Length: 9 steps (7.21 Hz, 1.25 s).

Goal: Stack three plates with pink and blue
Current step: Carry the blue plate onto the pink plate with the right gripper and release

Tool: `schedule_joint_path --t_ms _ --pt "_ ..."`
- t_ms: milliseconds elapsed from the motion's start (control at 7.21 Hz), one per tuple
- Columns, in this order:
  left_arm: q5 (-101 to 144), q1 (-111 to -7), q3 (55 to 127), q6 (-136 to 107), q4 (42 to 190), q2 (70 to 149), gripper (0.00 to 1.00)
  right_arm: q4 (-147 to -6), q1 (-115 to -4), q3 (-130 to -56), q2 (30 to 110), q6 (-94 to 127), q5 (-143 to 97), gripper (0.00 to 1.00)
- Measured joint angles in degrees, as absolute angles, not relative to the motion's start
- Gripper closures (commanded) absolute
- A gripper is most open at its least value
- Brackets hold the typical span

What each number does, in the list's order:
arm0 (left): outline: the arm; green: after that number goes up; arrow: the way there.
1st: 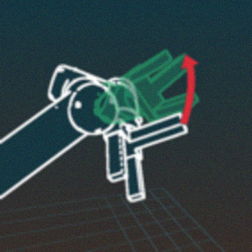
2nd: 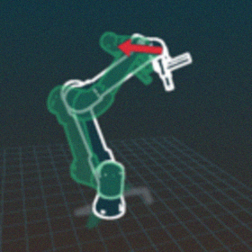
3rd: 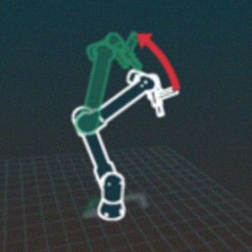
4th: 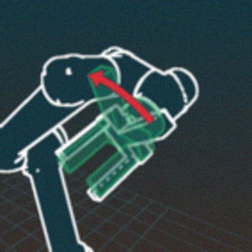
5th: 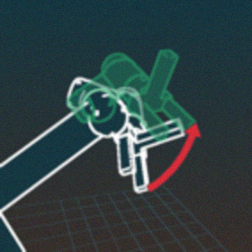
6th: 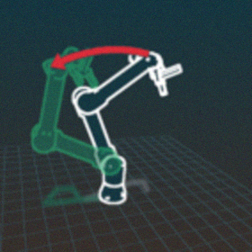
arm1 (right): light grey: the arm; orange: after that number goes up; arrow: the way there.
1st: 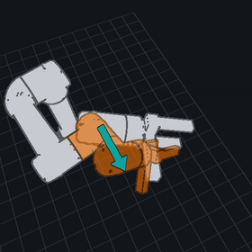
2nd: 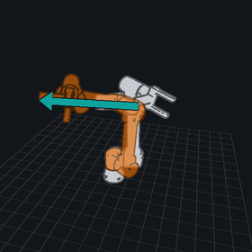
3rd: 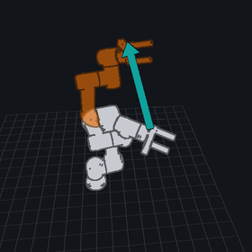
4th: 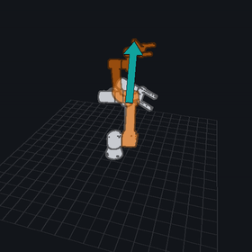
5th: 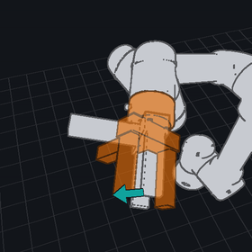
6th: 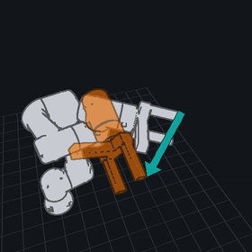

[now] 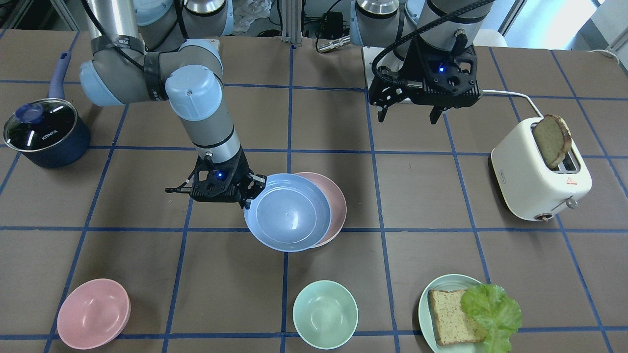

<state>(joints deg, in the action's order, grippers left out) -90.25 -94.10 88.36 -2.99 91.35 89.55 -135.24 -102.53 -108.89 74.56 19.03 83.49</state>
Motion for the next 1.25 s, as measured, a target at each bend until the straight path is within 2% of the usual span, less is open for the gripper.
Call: schedule_joint_path --t_ms 1109,1248 --pt "-90.44 -93.96 88.42 -2.90 91.52 89.21 0.00 -135.44 -104.81 -111.26 73.77 21.35 82.33 1.00" --pt "-90.44 -93.96 88.42 -2.90 91.53 89.21 0.00 -135.67 -106.07 -111.76 73.74 22.65 82.09 0.78"
